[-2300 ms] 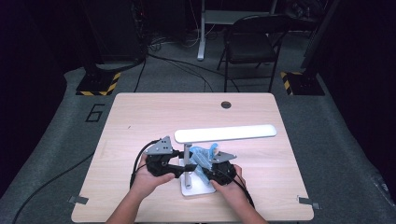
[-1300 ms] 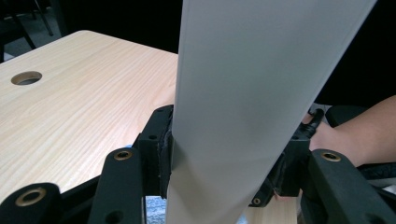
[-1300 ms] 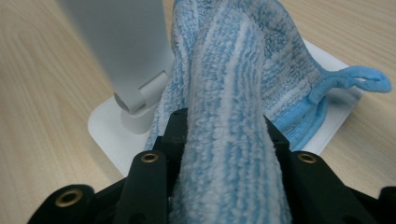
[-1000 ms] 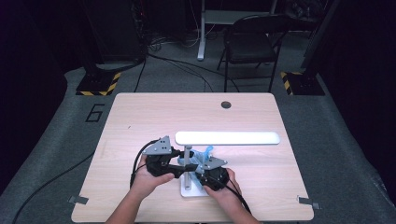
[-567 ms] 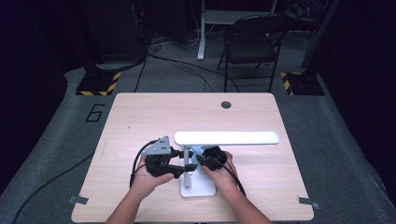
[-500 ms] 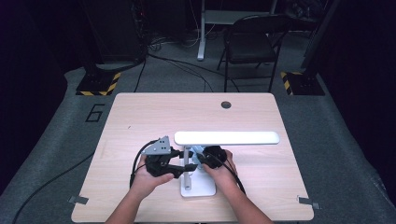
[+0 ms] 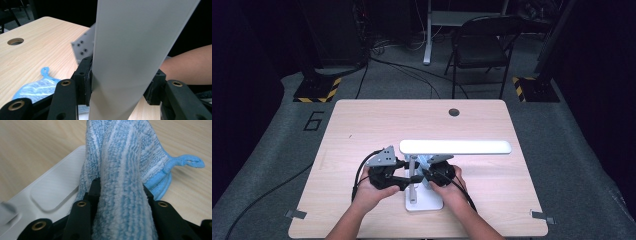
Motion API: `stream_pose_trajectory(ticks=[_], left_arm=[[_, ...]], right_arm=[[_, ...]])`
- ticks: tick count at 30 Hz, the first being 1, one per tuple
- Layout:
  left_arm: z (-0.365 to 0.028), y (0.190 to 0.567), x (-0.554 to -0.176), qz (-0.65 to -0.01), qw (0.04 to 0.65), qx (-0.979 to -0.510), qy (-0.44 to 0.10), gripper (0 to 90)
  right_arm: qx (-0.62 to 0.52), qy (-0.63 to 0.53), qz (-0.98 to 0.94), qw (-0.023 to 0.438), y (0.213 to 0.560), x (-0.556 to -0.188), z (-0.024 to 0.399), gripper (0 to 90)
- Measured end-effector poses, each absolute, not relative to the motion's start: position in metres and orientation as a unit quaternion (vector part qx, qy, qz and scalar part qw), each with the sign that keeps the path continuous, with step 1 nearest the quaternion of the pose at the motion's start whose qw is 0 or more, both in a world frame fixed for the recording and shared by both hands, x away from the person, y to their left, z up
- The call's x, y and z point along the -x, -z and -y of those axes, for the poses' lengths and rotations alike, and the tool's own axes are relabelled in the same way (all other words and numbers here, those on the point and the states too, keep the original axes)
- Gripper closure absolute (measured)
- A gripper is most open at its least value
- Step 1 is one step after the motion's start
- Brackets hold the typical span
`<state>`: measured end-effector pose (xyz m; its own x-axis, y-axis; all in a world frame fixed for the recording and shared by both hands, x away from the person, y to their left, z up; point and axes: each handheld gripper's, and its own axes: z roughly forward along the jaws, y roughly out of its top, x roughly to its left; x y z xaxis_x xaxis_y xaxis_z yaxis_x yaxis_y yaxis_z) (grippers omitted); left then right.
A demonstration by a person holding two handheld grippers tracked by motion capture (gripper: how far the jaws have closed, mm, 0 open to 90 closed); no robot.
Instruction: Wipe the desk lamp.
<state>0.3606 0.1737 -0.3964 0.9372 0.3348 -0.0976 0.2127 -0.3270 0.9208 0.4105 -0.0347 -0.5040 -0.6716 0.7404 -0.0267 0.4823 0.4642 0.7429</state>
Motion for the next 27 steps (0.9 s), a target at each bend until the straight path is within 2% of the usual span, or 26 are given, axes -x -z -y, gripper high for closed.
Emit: stream_pose_trajectory(ticks=[14, 20, 23, 27], left_arm=[[-0.173, 0.397, -0.361, -0.169, 0.552, -0.815, -0.051, 50.0], [-0.175, 0.397, -0.361, -0.169, 0.551, -0.815, -0.049, 49.9], [-0.175, 0.398, -0.361, -0.169, 0.555, -0.813, -0.046, 49.8], [-0.175, 0.398, -0.361, -0.170, 0.556, -0.813, -0.046, 49.7]], right_arm=[[-0.315, -0.392, -0.850, 0.155, 0.509, -0.338, 0.053, 65.1], [-0.305, -0.390, -0.856, 0.151, 0.508, -0.331, 0.058, 64.9], [-0.300, -0.391, -0.860, 0.135, 0.507, -0.336, 0.062, 65.1], [-0.301, -0.394, -0.857, 0.141, 0.508, -0.338, 0.063, 65.1]])
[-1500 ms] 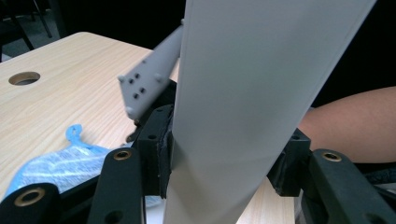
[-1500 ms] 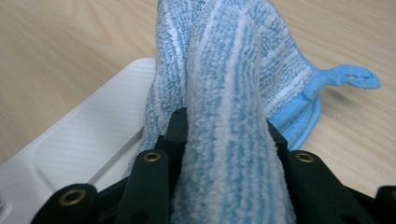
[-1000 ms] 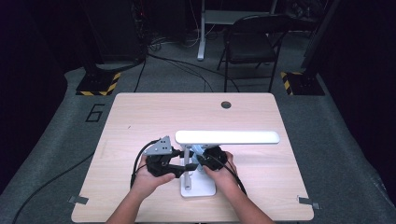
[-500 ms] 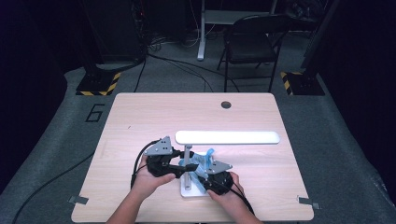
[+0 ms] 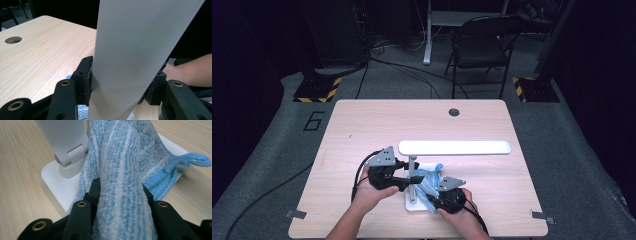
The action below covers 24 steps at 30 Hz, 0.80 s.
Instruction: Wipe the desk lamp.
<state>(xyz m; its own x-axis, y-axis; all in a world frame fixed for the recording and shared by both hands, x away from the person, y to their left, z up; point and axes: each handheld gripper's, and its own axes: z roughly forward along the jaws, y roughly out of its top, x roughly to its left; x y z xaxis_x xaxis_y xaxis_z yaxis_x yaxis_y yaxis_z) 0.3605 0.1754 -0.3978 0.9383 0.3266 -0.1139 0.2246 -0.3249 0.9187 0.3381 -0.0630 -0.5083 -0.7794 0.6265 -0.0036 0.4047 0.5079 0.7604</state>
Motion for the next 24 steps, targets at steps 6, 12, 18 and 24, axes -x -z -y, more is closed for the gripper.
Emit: stream_pose_trajectory(ticks=[6, 12, 18, 24], left_arm=[[-0.175, 0.398, -0.361, -0.170, 0.556, -0.812, -0.046, 49.8], [-0.174, 0.398, -0.361, -0.171, 0.557, -0.812, -0.046, 49.7], [-0.168, 0.398, -0.361, -0.169, 0.557, -0.812, -0.048, 49.8], [-0.161, 0.398, -0.361, -0.160, 0.559, -0.813, -0.041, 49.8]], right_arm=[[-0.325, -0.395, -0.845, 0.153, 0.510, -0.348, 0.071, 65.0], [-0.357, -0.391, -0.833, 0.160, 0.510, -0.355, 0.083, 64.2], [-0.373, -0.383, -0.827, 0.175, 0.508, -0.357, 0.093, 64.4], [-0.399, -0.387, -0.814, 0.167, 0.506, -0.359, 0.109, 64.3]])
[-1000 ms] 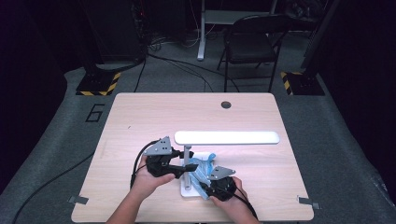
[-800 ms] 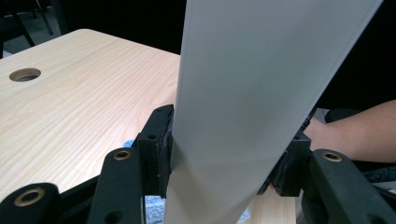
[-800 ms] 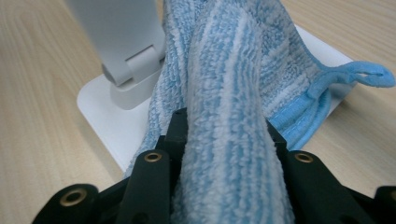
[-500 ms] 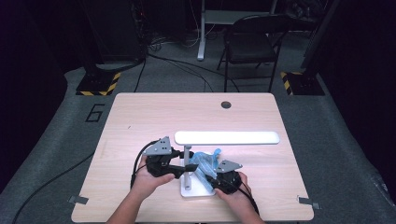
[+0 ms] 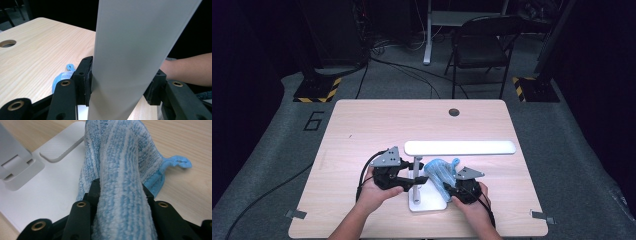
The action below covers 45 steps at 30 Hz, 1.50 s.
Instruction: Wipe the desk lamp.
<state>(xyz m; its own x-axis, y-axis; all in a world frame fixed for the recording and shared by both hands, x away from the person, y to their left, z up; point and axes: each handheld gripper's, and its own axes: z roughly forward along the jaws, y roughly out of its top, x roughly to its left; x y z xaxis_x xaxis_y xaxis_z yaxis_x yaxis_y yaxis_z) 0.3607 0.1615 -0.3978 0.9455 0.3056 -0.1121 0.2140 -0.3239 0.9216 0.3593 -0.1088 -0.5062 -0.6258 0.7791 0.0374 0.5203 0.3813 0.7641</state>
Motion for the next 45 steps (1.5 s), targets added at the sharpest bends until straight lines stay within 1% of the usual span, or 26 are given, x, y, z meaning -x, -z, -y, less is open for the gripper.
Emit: stream_pose_trajectory(ticks=[8, 14, 17, 21, 28, 34, 38, 45], left_arm=[[-0.138, 0.398, -0.359, -0.140, 0.564, -0.813, -0.017, 49.7], [-0.136, 0.398, -0.359, -0.136, 0.563, -0.815, -0.015, 49.5], [-0.138, 0.397, -0.358, -0.140, 0.559, -0.817, -0.020, 49.5], [-0.142, 0.396, -0.359, -0.145, 0.559, -0.816, -0.021, 49.4], [-0.157, 0.395, -0.361, -0.163, 0.549, -0.818, -0.048, 50.7], [-0.170, 0.397, -0.366, -0.186, 0.549, -0.813, -0.057, 52.9], [-0.173, 0.399, -0.367, -0.195, 0.538, -0.817, -0.072, 54.9], [-0.176, 0.401, -0.368, -0.202, 0.539, -0.814, -0.079, 58.6]], right_arm=[[-0.413, -0.418, -0.792, 0.166, 0.502, -0.359, 0.120, 63.3], [-0.390, -0.420, -0.802, 0.171, 0.504, -0.363, 0.102, 60.9], [-0.375, -0.392, -0.818, 0.191, 0.507, -0.362, 0.096, 61.2], [-0.385, -0.398, -0.816, 0.166, 0.507, -0.363, 0.103, 61.5], [-0.387, -0.402, -0.814, 0.164, 0.509, -0.357, 0.103, 61.3], [-0.380, -0.403, -0.816, 0.164, 0.509, -0.351, 0.097, 61.0], [-0.377, -0.405, -0.816, 0.165, 0.510, -0.348, 0.092, 61.0], [-0.361, -0.413, -0.820, 0.163, 0.511, -0.344, 0.086, 61.0]])
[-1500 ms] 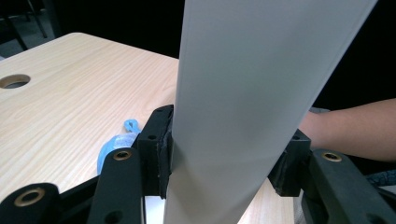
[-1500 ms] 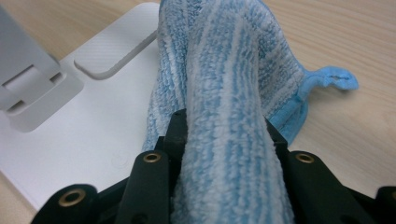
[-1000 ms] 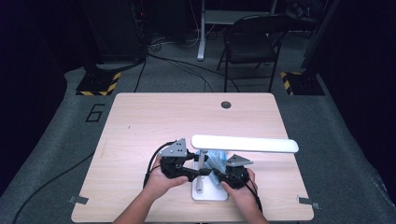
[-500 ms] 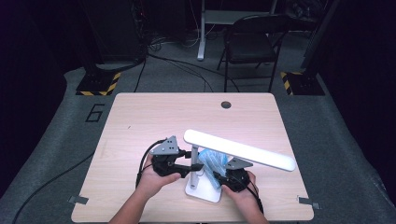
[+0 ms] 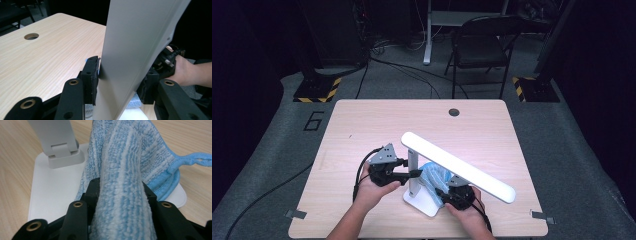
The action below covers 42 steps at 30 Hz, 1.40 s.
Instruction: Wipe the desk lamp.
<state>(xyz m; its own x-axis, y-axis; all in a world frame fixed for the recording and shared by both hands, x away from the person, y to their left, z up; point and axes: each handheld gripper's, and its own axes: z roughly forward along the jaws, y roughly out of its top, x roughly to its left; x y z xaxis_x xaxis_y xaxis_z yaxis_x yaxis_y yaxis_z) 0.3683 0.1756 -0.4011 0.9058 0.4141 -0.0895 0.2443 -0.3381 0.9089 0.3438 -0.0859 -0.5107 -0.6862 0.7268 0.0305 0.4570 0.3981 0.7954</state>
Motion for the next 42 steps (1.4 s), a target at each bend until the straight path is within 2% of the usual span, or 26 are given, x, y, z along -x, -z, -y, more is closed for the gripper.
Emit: stream_pose_trajectory(ticks=[10, 14, 18, 24, 31, 42], left_arm=[[-0.177, 0.402, -0.367, -0.211, 0.532, -0.811, -0.120, 65.9], [-0.176, 0.400, -0.364, -0.202, 0.523, -0.815, -0.149, 70.0], [-0.178, 0.401, -0.365, -0.208, 0.524, -0.811, -0.155, 73.0], [-0.180, 0.400, -0.366, -0.207, 0.523, -0.812, -0.152, 74.9], [-0.178, 0.403, -0.371, -0.191, 0.538, -0.810, -0.136, 74.9], [-0.177, 0.404, -0.372, -0.170, 0.549, -0.810, -0.117, 74.7]], right_arm=[[-0.352, -0.413, -0.827, 0.149, 0.509, -0.336, 0.074, 61.1], [-0.351, -0.410, -0.829, 0.148, 0.507, -0.336, 0.078, 61.9], [-0.361, -0.405, -0.825, 0.157, 0.503, -0.341, 0.089, 62.1], [-0.379, -0.408, -0.812, 0.173, 0.499, -0.349, 0.108, 62.2], [-0.398, -0.412, -0.797, 0.189, 0.499, -0.352, 0.112, 62.3], [-0.372, -0.399, -0.818, 0.183, 0.494, -0.363, 0.084, 61.5]])
